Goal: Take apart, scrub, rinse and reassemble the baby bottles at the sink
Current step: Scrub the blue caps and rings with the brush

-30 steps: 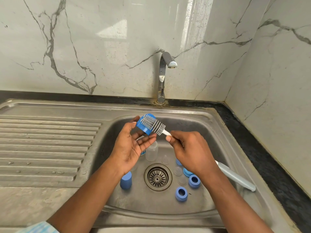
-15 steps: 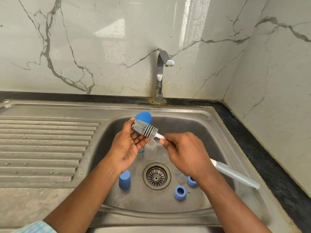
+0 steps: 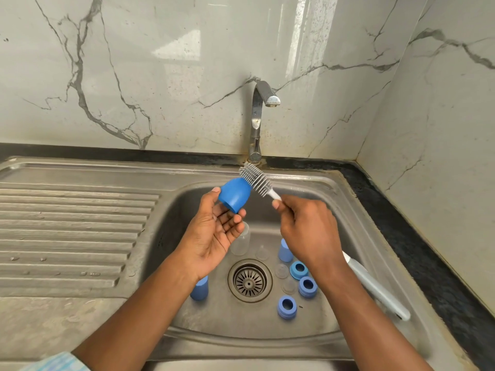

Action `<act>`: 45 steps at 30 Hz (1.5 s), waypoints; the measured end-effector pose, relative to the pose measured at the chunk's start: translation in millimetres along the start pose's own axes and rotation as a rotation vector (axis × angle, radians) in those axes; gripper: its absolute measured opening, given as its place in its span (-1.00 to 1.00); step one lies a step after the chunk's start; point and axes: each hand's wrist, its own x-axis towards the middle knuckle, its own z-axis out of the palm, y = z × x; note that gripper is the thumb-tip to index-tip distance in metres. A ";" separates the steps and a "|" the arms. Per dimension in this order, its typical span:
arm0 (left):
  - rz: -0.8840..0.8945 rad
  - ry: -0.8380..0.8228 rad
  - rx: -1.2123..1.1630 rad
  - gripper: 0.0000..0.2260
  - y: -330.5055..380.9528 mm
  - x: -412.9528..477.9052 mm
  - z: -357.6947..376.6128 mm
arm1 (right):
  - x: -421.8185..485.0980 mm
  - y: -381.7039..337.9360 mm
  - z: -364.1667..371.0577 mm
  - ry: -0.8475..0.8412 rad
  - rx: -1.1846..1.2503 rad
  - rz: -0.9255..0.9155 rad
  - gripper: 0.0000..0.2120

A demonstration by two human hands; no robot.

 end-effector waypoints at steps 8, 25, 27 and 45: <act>0.023 0.016 -0.093 -0.55 4.8 3.0 -4.7 | -7.8 -2.8 -0.2 -0.036 0.051 -0.039 -0.71; 0.124 -0.068 0.195 -0.61 2.2 1.4 -3.3 | -8.0 -8.3 -4.8 0.000 0.052 -0.017 -0.70; 0.112 -0.050 0.174 -0.61 0.1 2.2 -0.3 | -6.5 -6.1 -6.4 0.016 0.051 0.010 -0.69; -0.002 -0.063 -0.086 -0.55 0.4 0.1 1.4 | -5.5 -10.4 0.1 0.004 0.054 -0.087 -0.68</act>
